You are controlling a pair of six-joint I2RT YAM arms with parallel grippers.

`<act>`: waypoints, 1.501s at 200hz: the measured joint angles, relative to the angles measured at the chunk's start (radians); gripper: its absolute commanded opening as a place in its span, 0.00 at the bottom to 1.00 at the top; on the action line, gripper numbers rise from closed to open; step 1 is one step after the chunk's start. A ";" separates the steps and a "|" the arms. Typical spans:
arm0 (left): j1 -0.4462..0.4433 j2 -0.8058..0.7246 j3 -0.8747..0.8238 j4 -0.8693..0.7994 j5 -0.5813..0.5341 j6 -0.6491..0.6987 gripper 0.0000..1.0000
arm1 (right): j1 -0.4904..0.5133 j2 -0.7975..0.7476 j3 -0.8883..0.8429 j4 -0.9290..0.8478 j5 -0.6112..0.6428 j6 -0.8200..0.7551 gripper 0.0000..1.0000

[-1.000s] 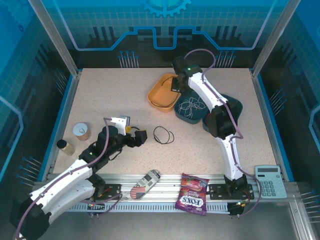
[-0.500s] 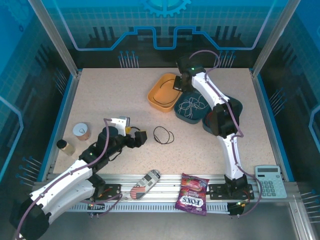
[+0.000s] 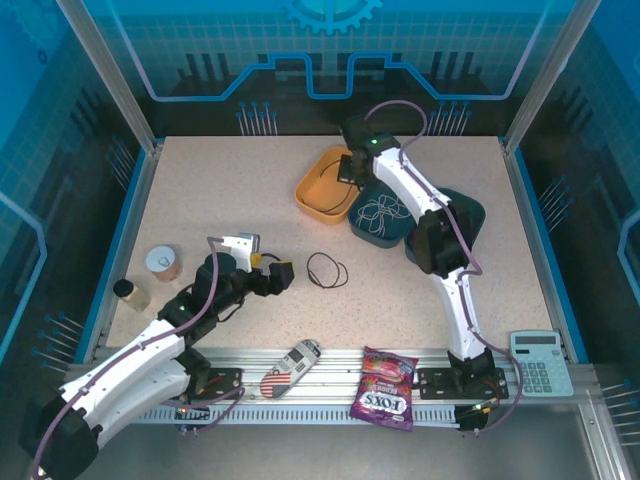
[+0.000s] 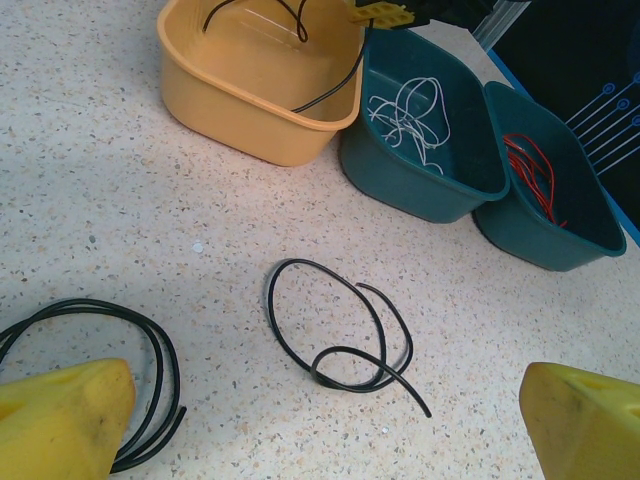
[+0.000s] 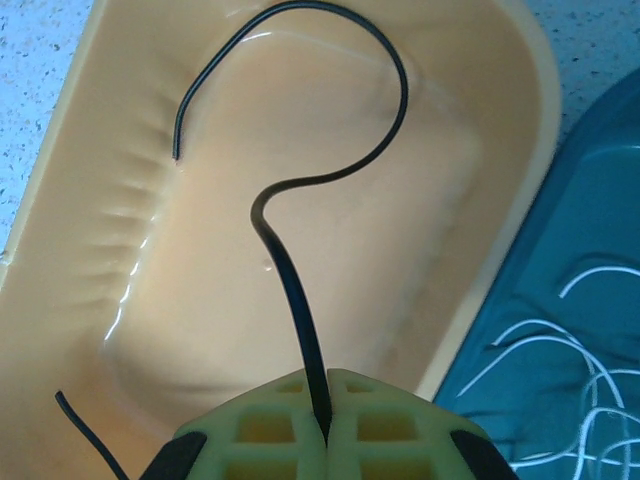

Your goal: Untangle the cables

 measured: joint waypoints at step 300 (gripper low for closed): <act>0.000 0.021 0.018 -0.095 -0.114 -0.076 0.99 | 0.153 -0.312 -0.269 -0.008 0.171 -0.208 0.53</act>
